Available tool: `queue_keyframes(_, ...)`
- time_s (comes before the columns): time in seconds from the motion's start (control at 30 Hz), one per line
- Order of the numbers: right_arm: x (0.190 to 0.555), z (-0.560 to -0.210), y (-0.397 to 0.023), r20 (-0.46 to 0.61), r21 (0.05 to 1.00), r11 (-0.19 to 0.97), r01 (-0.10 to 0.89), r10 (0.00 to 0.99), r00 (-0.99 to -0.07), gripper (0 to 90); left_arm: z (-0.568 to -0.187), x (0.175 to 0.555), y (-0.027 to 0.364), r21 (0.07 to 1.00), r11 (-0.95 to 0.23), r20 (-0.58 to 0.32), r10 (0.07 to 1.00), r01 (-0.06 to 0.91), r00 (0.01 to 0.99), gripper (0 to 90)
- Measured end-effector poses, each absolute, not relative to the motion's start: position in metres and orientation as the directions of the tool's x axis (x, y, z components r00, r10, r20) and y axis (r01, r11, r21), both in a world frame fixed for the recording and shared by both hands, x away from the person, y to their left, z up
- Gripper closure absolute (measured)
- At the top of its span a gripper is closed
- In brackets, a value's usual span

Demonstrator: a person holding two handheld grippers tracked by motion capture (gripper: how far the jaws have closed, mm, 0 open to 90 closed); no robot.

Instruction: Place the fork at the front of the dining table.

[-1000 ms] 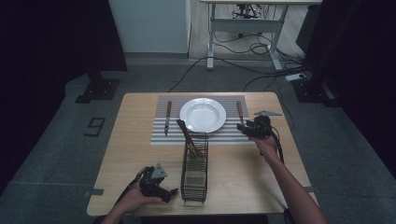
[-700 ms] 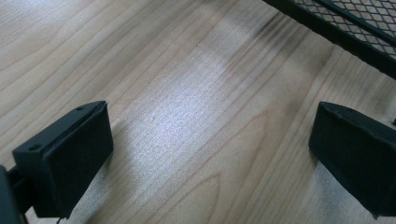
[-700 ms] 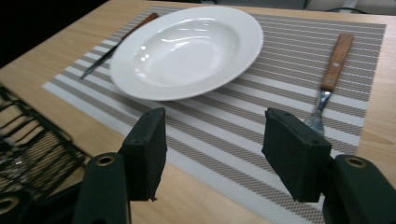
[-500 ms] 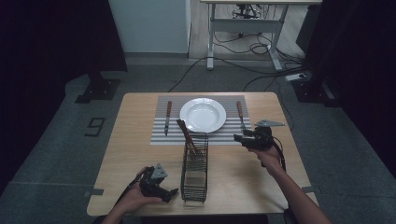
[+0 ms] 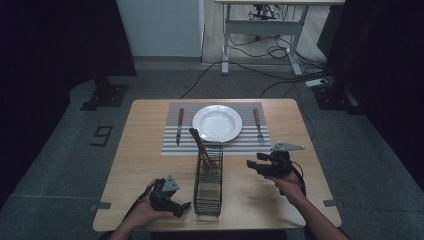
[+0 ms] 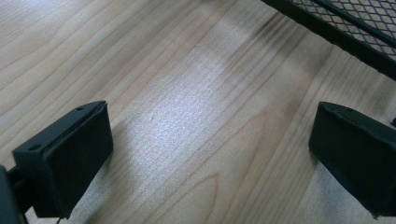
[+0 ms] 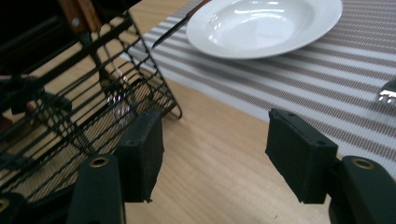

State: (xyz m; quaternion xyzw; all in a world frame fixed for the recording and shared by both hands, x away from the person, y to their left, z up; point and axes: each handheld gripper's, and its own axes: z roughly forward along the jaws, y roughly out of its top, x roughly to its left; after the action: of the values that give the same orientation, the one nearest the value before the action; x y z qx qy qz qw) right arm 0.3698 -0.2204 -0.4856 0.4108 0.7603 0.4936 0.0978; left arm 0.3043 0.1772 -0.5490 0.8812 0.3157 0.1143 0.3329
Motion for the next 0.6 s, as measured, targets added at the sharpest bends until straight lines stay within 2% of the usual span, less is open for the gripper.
queue_keyframes(0.23, 0.372, -0.495, -0.211, 0.217, 0.817, 0.238, 0.525, 0.717, -0.662, 34.9, -0.549, 0.304, 0.177, 0.659, -0.579, -0.009, 0.632, 0.480, 0.775, 0.0)
queue_keyframes(0.6, 0.374, -0.499, -0.214, 0.217, 0.816, 0.232, 0.530, 0.725, -0.653, 33.9, -0.549, 0.304, 0.177, 0.659, -0.579, -0.009, 0.632, 0.480, 0.775, 0.0)
